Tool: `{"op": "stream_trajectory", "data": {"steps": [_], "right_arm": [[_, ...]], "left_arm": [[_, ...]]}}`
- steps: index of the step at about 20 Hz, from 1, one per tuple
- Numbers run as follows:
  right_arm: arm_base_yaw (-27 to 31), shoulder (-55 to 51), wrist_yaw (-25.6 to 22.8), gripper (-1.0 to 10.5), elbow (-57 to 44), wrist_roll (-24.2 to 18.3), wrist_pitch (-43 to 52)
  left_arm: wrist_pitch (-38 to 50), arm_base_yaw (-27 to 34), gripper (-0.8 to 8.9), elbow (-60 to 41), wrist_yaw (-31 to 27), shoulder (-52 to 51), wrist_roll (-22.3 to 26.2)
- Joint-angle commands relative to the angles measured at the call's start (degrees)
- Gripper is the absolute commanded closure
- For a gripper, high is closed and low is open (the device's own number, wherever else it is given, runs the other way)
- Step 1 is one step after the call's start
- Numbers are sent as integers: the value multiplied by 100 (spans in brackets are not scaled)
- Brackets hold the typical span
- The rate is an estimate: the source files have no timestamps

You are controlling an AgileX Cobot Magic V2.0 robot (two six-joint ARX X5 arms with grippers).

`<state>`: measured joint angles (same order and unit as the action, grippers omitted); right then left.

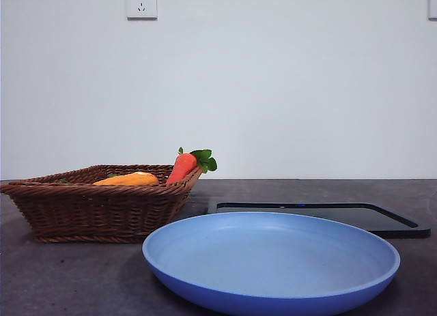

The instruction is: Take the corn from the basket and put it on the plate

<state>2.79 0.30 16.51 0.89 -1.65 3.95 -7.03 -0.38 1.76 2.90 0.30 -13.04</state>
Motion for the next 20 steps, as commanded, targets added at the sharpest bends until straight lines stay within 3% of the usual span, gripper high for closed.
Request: {"op": "stream_trajectory", "data": {"steps": [1,6,11,14,20], "right_arm": [[-2,-9,17,945,-35,852,282],[-2,-9,-192,945,-33,1491,389],[-2,-9,-348,945,70,2498,328],[-2,-4,-350,945,251,2719,192],[-2,66,-348,945,957,2675,-713]], "left_arm": [[109,9,806,-146,9,-13,-448],[291,9,806,-131,28,-13,-868],[319,9,806,79,249,-13,-1237],[310,9,806,297,494,4,-1419],[-339,11,806,1054,737,254,-1528]]}}
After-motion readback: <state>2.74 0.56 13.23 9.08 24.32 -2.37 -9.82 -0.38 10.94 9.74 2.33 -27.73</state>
